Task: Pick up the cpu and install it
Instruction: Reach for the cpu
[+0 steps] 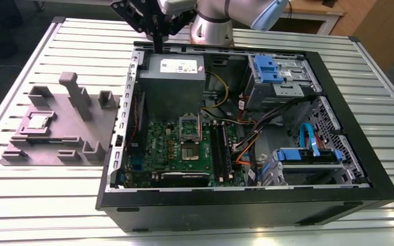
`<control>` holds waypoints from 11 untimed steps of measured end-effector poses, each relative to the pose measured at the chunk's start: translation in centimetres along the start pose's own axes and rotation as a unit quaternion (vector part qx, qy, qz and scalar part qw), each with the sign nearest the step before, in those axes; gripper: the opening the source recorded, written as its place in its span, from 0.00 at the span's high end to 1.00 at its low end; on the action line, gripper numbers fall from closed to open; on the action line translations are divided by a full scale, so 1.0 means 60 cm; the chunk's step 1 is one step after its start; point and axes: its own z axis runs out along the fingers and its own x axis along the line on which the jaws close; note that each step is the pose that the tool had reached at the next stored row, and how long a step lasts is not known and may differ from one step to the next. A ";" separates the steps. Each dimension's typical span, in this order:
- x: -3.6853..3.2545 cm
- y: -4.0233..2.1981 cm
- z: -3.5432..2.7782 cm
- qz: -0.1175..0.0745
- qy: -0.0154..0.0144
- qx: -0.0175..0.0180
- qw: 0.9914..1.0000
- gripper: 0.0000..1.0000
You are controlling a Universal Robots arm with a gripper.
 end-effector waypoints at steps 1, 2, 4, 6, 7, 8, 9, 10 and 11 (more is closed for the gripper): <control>0.000 0.000 0.000 0.000 0.000 0.000 1.000 0.90; 0.001 0.000 0.000 0.000 0.000 0.000 1.000 0.90; 0.001 0.000 0.000 0.000 0.000 0.000 1.000 0.90; 0.002 0.000 0.000 0.000 0.000 0.000 1.000 0.90; 0.002 0.000 0.000 0.000 0.000 0.000 1.000 0.90; 0.003 0.000 0.000 0.000 0.000 0.000 1.000 0.90; 0.003 0.000 0.000 0.000 0.000 0.000 1.000 0.90; 0.003 0.000 0.000 0.000 0.000 0.000 1.000 0.90; 0.004 0.000 0.000 0.000 0.000 0.000 1.000 0.90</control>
